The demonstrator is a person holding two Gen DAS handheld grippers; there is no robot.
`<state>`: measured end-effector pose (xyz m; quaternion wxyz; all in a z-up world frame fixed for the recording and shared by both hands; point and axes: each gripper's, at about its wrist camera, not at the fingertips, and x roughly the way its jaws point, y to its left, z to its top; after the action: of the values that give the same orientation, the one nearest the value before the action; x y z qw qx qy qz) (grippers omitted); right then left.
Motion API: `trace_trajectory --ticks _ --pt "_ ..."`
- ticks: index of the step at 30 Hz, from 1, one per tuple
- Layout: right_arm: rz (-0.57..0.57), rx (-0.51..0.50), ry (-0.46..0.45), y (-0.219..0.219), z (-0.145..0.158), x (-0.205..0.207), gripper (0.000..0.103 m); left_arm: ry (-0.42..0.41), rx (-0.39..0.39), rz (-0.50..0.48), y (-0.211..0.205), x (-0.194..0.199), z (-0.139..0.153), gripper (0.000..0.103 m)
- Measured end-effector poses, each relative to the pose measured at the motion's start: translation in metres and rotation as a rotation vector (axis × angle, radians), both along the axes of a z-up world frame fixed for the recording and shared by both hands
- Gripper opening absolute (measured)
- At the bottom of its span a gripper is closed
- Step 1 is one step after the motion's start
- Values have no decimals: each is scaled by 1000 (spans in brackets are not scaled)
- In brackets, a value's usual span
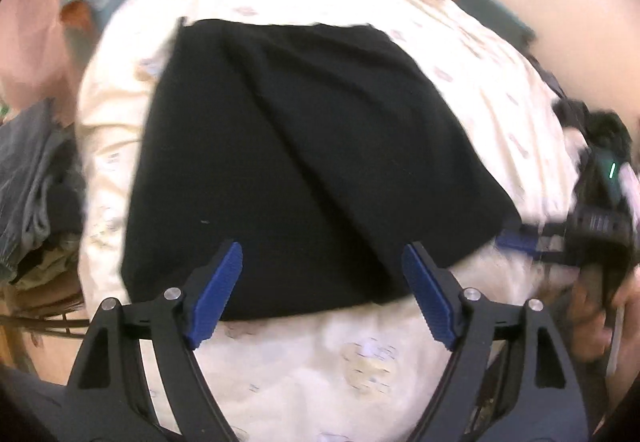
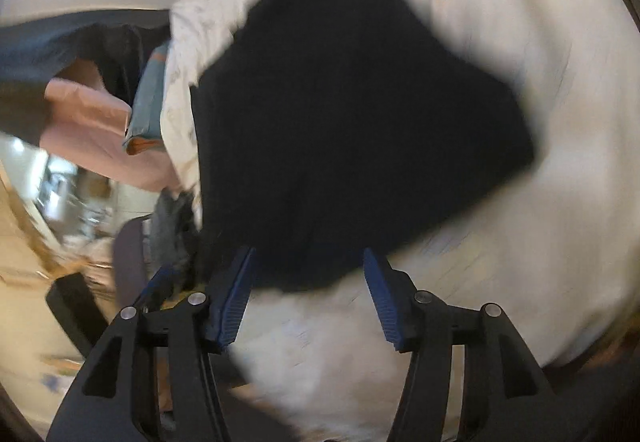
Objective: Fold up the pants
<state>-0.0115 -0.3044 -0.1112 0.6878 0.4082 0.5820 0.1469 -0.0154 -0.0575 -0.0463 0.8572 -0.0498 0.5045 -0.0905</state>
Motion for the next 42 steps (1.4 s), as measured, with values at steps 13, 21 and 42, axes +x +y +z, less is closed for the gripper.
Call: trace_trajectory --ticks 13,21,42 --pt "-376 -26 33 -21 -50 1 57 -13 -149 101 33 7 -4 80" --pt "-545 -112 -26 -42 -47 -1 34 11 -145 104 32 6 -13 80" --pt "-269 -286 -446 17 66 0 5 173 222 -125 -173 259 -11 80"
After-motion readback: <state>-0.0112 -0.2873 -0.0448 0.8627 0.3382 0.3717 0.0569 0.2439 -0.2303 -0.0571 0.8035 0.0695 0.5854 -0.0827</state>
